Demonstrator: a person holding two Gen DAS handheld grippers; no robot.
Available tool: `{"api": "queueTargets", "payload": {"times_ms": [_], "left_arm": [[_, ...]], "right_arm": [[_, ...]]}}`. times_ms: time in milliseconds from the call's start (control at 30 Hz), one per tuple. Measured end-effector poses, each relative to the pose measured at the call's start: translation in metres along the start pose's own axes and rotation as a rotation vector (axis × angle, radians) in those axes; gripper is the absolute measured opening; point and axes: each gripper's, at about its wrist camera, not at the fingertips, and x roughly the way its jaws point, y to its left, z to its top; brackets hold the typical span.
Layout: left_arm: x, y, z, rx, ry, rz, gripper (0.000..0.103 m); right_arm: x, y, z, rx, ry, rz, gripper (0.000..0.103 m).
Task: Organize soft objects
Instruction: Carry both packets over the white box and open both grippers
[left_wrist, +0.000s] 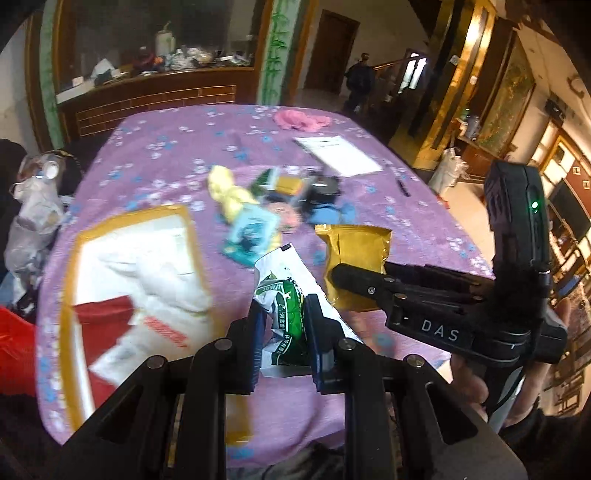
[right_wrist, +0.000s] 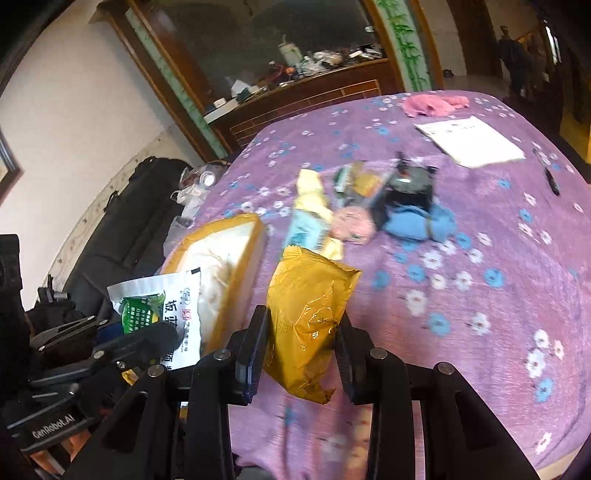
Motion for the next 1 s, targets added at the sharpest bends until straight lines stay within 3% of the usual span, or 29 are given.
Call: {"api": "queueTargets", "payload": {"times_ms": [267,567,667,1000], "left_arm": [[0.009,0.076,-0.005,-0.115,0.025,0.053,0.018],[0.023,0.125,-0.007,-0.178,0.04,0.097,0.018],[0.03,0.134,-0.006,-0.192,0.049,0.105,0.018],[0.063,0.158,-0.003,-0.221,0.129,0.161,0.018]], "right_arm": [[0.073,0.061,0.017,-0.109,0.084,-0.044,0.033],[0.123,0.115,0.045,-0.205,0.057,-0.066,0.03],[0.143,0.117,0.047,-0.209,0.094,-0.02,0.029],[0.195,0.108,0.061,-0.198,0.122,-0.012,0.029]]}}
